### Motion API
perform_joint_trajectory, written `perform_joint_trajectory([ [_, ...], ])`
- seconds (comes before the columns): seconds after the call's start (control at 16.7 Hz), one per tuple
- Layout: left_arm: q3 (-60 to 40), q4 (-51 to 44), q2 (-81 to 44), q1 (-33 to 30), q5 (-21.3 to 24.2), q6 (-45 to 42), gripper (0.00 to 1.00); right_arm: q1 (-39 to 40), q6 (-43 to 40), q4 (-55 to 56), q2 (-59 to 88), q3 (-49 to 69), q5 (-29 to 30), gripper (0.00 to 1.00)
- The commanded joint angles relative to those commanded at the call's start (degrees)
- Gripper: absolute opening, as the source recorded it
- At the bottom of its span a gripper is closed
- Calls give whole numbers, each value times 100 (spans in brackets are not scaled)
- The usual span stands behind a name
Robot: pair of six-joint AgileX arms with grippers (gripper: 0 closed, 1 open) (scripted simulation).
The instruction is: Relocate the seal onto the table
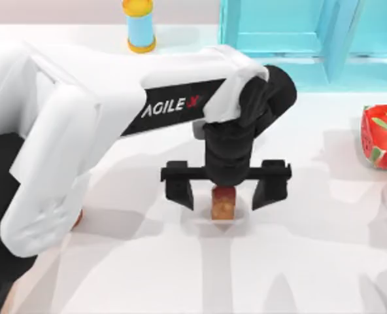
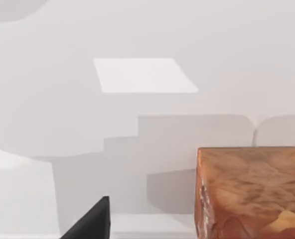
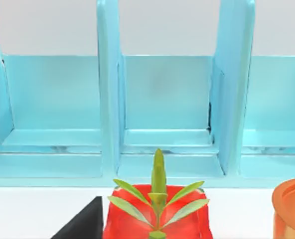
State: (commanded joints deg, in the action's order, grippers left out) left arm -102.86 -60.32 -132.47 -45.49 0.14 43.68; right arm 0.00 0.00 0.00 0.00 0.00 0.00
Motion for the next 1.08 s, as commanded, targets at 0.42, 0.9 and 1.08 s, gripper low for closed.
perform_joint_trajectory([
  [0.42,-978,-899,-101,-39,35,30,100,0,0,0,0,0,0,100],
  [0.9,-3495,-3321,-155,-19,-7,40,100,0,0,0,0,0,0,100],
  [1.08,-3726,-3568,-155,-15,2,21,100,0,0,0,0,0,0,100],
])
